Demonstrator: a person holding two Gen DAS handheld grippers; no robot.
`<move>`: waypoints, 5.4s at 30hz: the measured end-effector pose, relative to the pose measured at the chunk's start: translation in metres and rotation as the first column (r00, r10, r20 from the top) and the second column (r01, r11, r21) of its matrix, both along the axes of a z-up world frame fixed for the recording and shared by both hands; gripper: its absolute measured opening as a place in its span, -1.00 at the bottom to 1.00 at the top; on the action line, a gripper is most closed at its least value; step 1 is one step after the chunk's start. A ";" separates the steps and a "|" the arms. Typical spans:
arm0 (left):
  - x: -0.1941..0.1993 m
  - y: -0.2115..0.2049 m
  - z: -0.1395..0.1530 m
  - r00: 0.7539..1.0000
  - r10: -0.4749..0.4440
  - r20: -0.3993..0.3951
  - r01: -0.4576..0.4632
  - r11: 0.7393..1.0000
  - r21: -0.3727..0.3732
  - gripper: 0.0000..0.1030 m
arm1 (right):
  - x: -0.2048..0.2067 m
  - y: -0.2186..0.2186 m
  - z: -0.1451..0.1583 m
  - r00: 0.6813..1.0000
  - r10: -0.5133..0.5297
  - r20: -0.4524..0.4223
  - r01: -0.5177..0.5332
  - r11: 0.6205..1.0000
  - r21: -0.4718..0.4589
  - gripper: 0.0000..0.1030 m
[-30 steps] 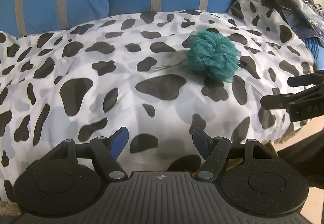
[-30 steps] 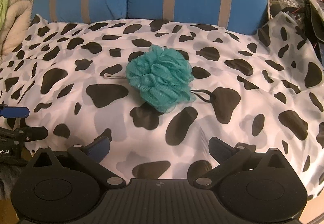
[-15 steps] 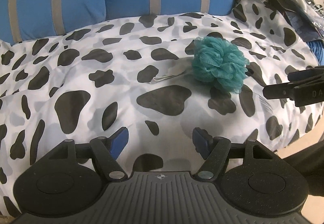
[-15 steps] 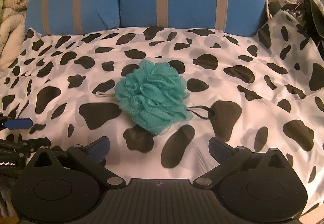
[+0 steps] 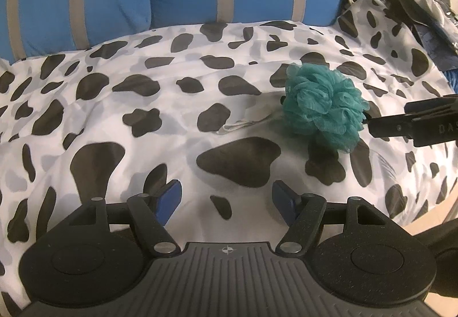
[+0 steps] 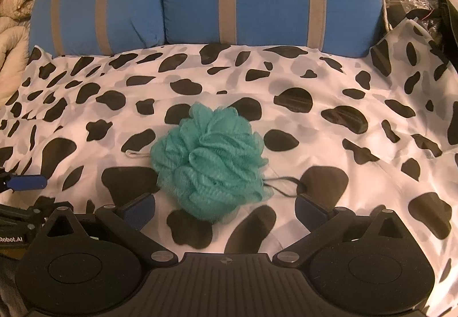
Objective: Organize soft objects
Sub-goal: 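Move both grippers back over the duvet toward the teal loofah, then grasp the teal loofah with right gripper while left gripper grasps its white cord, then lift the loofah and carry it over the cardboard box with both grippers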
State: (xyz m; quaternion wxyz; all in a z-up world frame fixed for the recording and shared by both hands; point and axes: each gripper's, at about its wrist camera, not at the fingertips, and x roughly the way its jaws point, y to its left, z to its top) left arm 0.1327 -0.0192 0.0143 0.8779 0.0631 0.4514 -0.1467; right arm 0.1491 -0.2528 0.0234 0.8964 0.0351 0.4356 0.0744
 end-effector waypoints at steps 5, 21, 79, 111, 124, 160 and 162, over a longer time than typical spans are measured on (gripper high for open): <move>0.015 -0.004 -0.002 1.000 -0.003 -0.006 0.003 1.000 -0.002 0.34 | 0.017 0.001 -0.001 1.000 0.009 0.006 -0.009 1.000 0.005 1.00; 0.056 -0.005 -0.001 1.000 0.015 -0.009 -0.015 1.000 -0.016 0.34 | 0.068 0.002 -0.009 1.000 0.008 -0.024 -0.007 0.999 0.042 1.00; 0.101 -0.071 -0.069 0.949 -0.316 -0.004 0.302 0.903 0.305 0.05 | 0.090 -0.064 -0.027 0.986 -0.110 -0.124 0.131 0.975 0.177 0.33; 0.113 -0.045 -0.046 0.980 -0.196 -0.027 0.198 0.976 0.092 -0.95 | 0.087 -0.055 -0.024 0.993 -0.094 -0.067 0.102 0.986 0.130 0.33; 0.108 -0.035 -0.022 0.992 -0.126 0.026 0.127 0.992 -0.025 -0.95 | 0.079 -0.043 -0.015 0.998 -0.061 -0.024 0.063 0.994 0.095 0.33; 0.029 -0.023 0.012 0.995 -0.060 0.084 0.069 0.992 -0.101 -0.95 | 0.003 0.011 0.018 0.998 0.017 0.067 -0.012 0.998 -0.061 0.33; 0.025 -0.022 0.012 0.995 -0.060 0.085 0.068 0.992 -0.102 -0.95 | -0.001 0.013 0.018 0.998 0.019 0.064 -0.015 0.998 -0.060 0.33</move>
